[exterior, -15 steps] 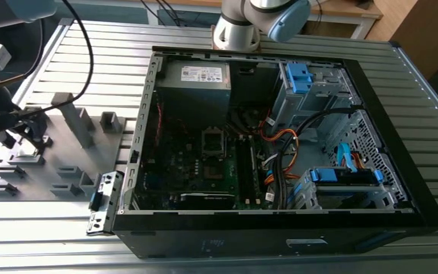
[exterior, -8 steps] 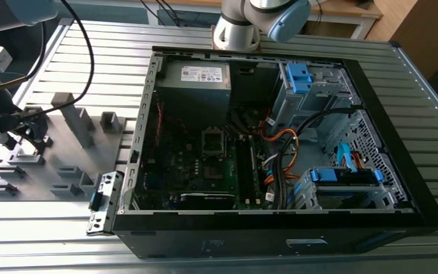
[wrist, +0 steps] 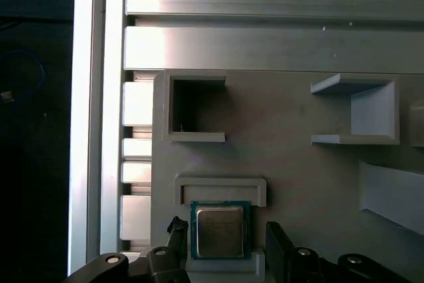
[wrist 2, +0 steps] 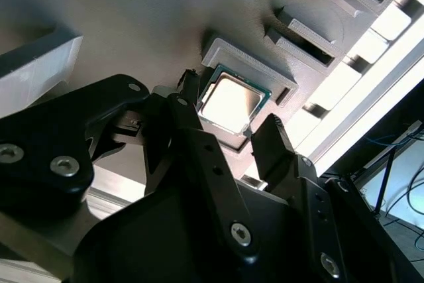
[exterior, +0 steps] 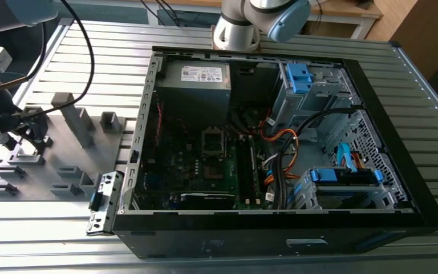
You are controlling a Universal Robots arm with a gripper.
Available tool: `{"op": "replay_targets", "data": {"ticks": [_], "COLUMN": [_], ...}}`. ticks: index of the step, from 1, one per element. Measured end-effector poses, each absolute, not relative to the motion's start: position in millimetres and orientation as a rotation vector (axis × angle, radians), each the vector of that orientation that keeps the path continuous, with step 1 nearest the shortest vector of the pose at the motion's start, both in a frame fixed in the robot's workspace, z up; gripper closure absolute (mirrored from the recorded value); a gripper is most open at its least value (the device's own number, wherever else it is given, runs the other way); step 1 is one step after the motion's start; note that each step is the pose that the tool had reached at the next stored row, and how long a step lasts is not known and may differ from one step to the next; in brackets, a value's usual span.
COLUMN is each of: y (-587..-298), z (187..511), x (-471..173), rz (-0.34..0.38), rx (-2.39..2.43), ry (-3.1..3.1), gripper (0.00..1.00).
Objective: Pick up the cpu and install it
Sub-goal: 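Pick up the cpu and move it towards the insertion slot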
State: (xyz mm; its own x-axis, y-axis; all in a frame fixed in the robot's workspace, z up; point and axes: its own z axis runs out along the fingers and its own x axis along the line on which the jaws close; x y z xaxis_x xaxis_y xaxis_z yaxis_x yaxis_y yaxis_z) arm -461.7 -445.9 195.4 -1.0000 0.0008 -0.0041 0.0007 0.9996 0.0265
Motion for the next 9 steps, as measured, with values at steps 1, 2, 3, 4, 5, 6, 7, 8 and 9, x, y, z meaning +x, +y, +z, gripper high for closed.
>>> {"op": "replay_targets", "data": {"ticks": [1, 2, 3, 4, 5, 6, 7, 8, 9], "y": [-445.9, -445.9, -445.9, -445.8, -445.8, -445.8, -445.8, -445.8, -445.7], "z": [195.4, 195.4, 195.3, 194.9, 194.3, 194.2, 194.1, 194.0, 193.8], "x": [-461.7, -461.7, -461.7, -461.7, -461.7, -461.7, -461.7, -461.7, -461.8], "rz": [0.042, 0.042, 0.042, 0.042, 0.042, 0.041, 0.041, 0.040, 0.040], "rx": [0.001, 0.001, 0.001, 0.001, 0.001, 0.001, 0.001, 0.001, 0.001], "ry": [3.137, 3.137, 3.137, 3.137, 3.137, 3.137, 3.137, 3.137, 3.137], "gripper": [0.41, 0.41, 0.41, 0.41, 0.41, 0.41, 0.41, 0.41, 0.41]}}
